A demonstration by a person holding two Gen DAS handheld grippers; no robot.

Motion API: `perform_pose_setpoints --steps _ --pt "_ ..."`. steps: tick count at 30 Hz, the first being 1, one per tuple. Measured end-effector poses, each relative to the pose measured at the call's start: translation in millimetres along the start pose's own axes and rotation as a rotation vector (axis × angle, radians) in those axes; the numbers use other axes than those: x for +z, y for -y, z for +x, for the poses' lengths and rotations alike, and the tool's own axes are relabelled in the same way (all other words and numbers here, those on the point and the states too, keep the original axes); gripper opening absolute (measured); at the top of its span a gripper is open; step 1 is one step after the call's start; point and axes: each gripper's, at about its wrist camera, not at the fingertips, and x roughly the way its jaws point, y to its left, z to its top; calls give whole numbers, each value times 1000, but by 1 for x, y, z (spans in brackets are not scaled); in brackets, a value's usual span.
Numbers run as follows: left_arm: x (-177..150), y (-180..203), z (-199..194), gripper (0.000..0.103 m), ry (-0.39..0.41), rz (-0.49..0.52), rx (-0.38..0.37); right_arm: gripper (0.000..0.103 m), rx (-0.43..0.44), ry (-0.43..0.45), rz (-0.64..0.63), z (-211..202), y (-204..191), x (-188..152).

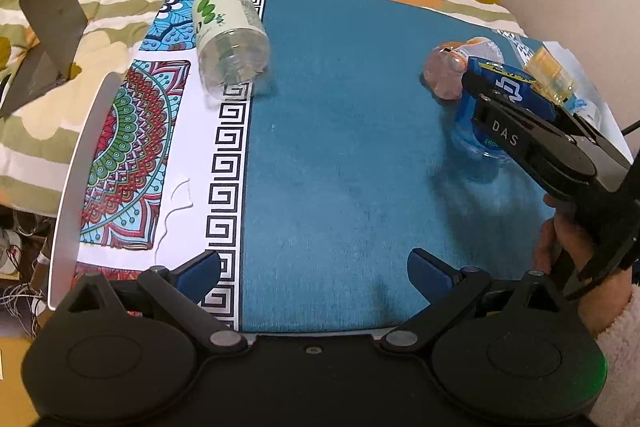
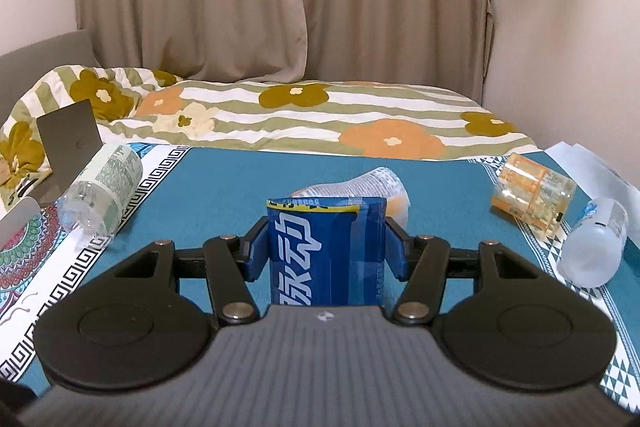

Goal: Flip cup upright
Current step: 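Lift and rotate the blue cup upright with the right gripper, then lower the blue cup onto the table and open the right gripper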

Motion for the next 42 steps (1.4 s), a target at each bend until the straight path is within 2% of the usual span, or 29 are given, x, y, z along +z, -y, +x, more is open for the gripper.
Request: perform_pose_setpoints --steps 4,10,15,29,30,32,33,34,38,42 --pt "0 2 3 101 3 13 4 72 5 -4 0 -4 1 -2" --pt "-3 5 9 101 -3 26 11 73 14 48 8 -15 7 -14" --pt "-7 9 12 101 -16 30 16 73 22 -19 15 -19 10 -26" --pt "-13 22 9 101 -15 41 27 73 41 -38 -30 -24 11 -29" --pt "-13 22 8 101 -13 39 27 75 41 -39 -30 -24 11 -29" --pt "-14 23 6 101 -9 37 28 88 45 -51 -33 -22 11 -29" --pt "-14 23 5 101 -6 35 29 98 41 -53 -31 -22 11 -28" --pt "-14 24 4 101 -3 34 30 103 38 -54 -28 -23 11 -29" --pt "-15 26 -5 101 13 24 41 103 25 -78 -47 -26 11 -27" --pt "-12 29 -24 101 44 14 47 103 54 -130 -29 -41 21 -11"
